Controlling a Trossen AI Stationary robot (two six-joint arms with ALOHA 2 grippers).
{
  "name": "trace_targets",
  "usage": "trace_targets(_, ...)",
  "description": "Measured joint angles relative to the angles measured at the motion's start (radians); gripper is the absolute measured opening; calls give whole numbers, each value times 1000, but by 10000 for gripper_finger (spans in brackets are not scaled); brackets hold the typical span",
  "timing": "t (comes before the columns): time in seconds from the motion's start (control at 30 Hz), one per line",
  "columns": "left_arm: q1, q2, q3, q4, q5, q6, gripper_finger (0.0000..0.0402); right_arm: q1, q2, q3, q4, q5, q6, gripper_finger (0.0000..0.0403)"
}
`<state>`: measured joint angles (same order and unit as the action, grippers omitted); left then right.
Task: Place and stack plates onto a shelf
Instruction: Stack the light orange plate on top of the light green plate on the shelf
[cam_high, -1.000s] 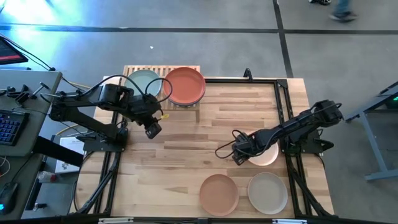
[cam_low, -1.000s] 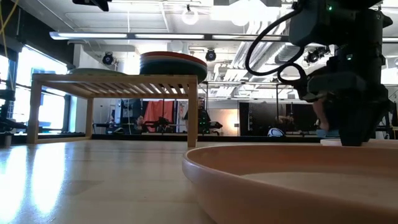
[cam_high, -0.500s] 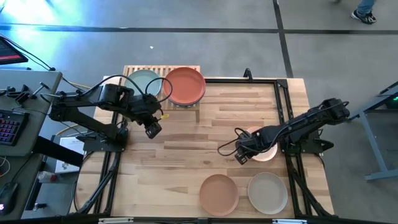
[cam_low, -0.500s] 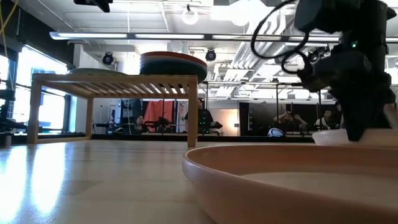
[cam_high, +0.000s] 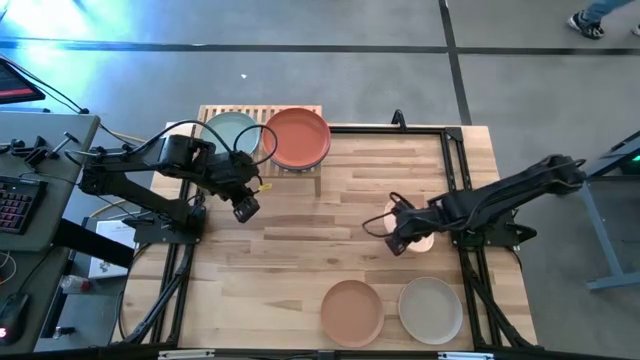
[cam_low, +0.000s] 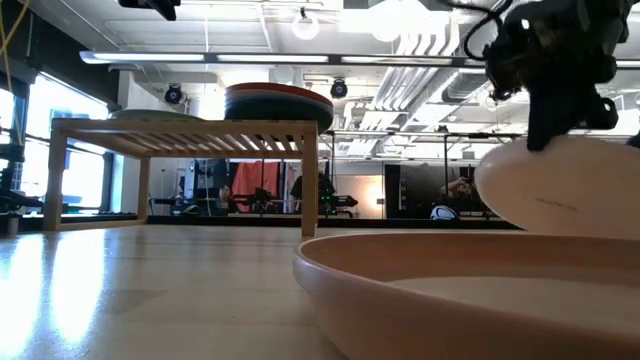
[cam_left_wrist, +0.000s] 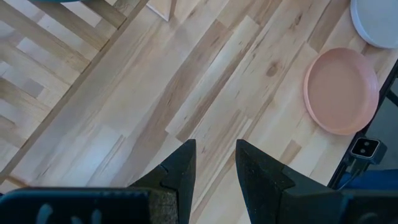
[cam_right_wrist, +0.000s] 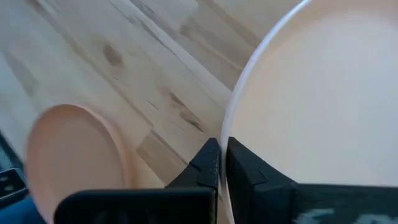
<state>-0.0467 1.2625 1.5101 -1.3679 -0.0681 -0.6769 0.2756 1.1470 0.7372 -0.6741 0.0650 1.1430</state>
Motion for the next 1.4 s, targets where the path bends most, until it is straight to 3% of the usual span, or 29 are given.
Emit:
trace_targets(0.4, 1, 2, 0, 0, 10, -134, 104, -1, -126, 21, 2, 38, -152, 0)
trace_targets(0.9, 45, 2, 0, 4, 41, -134, 104, -1, -125, 359, -257, 212, -328, 0)
trace_targets(1.17, 132, 2, 0, 5, 167, -125, 104, -1, -103, 453, -273, 239, -496, 0)
trace_targets(1.4, 205, 2, 16, 5, 222, -79, 104, -1, 13, 594, -290, 222, -686, 0)
